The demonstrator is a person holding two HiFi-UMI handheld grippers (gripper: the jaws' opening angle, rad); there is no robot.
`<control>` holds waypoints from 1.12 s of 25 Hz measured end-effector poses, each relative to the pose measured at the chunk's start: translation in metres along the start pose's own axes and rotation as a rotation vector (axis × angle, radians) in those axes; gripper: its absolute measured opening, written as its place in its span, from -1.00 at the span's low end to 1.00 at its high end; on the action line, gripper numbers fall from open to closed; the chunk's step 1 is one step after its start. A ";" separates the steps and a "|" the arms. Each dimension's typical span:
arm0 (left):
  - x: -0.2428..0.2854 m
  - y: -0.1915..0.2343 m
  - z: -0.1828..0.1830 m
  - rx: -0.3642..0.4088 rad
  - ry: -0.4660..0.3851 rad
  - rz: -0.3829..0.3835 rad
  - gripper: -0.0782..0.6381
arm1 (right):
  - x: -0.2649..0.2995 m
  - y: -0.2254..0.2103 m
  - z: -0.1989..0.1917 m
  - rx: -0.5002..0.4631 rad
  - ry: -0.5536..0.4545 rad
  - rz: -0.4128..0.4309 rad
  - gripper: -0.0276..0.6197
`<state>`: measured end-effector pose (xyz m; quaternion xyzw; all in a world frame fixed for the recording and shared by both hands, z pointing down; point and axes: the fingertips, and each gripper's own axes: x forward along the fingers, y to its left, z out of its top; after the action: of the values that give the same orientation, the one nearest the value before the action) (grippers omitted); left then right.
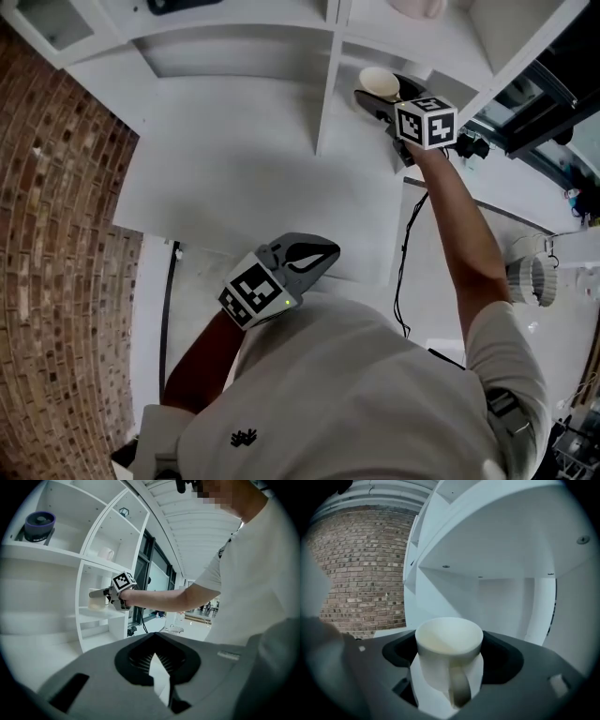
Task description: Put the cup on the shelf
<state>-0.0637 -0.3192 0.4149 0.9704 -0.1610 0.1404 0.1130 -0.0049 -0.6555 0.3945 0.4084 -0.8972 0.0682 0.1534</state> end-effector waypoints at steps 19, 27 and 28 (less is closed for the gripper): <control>-0.025 0.070 -0.018 -0.016 0.038 -0.083 -0.77 | 0.064 -0.044 -0.020 0.056 0.028 -0.148 0.38; -0.023 0.077 -0.013 -0.008 0.016 -0.109 -0.77 | 0.064 -0.044 -0.019 0.040 0.028 -0.158 0.41; -0.024 0.077 -0.014 -0.006 0.016 -0.111 -0.77 | 0.062 -0.044 -0.019 0.038 0.027 -0.162 0.42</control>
<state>-0.1148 -0.3801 0.4339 0.9763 -0.1065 0.1413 0.1249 -0.0057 -0.7242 0.4324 0.4816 -0.8576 0.0779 0.1625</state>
